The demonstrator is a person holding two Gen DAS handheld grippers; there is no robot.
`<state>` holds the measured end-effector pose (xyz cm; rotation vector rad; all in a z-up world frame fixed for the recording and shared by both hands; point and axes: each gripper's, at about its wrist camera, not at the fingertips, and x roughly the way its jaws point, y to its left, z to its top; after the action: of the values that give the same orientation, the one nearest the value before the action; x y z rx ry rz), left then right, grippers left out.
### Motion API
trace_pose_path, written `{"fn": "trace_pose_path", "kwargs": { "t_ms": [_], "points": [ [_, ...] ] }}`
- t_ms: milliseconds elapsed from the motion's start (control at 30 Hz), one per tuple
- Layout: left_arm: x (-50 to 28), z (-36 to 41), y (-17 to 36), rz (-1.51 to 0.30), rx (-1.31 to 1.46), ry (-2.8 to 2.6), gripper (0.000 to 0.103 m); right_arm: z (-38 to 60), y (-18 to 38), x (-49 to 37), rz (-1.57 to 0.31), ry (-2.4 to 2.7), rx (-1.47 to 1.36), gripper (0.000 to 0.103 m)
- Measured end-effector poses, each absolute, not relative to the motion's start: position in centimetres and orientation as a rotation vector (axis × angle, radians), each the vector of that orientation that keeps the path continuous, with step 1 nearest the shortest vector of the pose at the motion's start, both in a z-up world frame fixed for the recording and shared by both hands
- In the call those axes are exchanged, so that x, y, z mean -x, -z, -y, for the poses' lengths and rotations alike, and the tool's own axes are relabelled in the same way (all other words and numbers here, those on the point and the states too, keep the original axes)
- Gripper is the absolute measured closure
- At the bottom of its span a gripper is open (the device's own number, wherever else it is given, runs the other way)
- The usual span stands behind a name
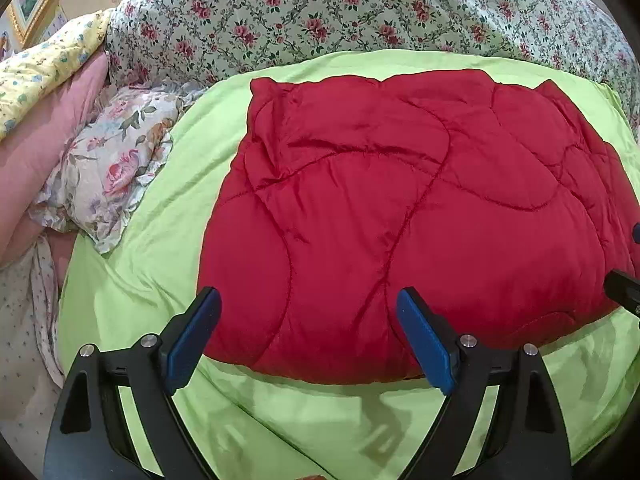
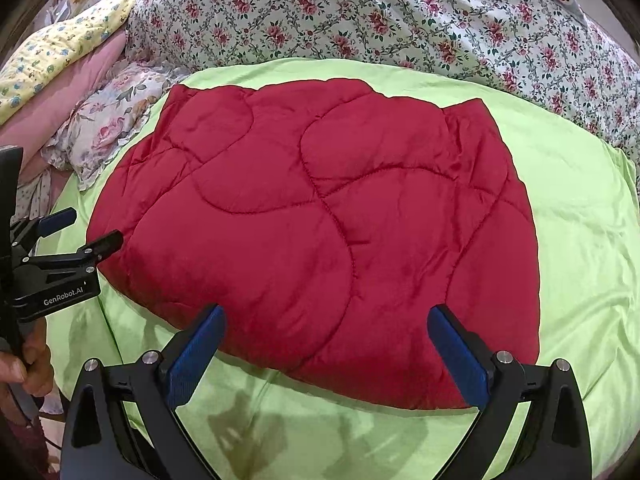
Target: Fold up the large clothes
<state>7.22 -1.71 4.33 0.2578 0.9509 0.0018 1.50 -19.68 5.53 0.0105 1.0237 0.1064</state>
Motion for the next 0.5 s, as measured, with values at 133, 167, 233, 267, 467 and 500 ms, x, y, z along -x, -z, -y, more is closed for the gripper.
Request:
{"fn": "trace_pose_path", "kwargs": {
  "t_ms": [133, 167, 233, 267, 467, 500],
  "points": [
    [-7.34, 1.78, -4.38, -0.949, -0.259, 0.0, 0.013, 19.8, -5.56, -1.55, -1.023, -0.108, -0.011, 0.002],
    [-7.32, 1.79, -4.38, -0.949, -0.259, 0.0, 0.013, 19.88, -5.6, -1.62, -1.023, -0.11, -0.011, 0.002],
    [-7.38, 1.77, -4.44, -0.946, -0.26, 0.002, 0.013, 19.84, -5.61, -1.65, -1.022, -0.111, -0.011, 0.002],
    [-7.39, 1.8, -4.49, -0.946, -0.259, 0.003, 0.013, 19.86, -5.65, -1.67, -1.022, -0.111, -0.012, 0.002],
    [-7.45, 1.83, -4.55, -0.942, -0.257, 0.002, 0.013, 19.97, -5.86, -1.87, -1.017, -0.118, -0.008, 0.002],
    [-7.51, 1.81, -4.55, -0.942, -0.256, 0.002, 0.013, 19.98, -5.88, -1.89, -1.016, -0.119, -0.007, 0.002]
  ]
}}
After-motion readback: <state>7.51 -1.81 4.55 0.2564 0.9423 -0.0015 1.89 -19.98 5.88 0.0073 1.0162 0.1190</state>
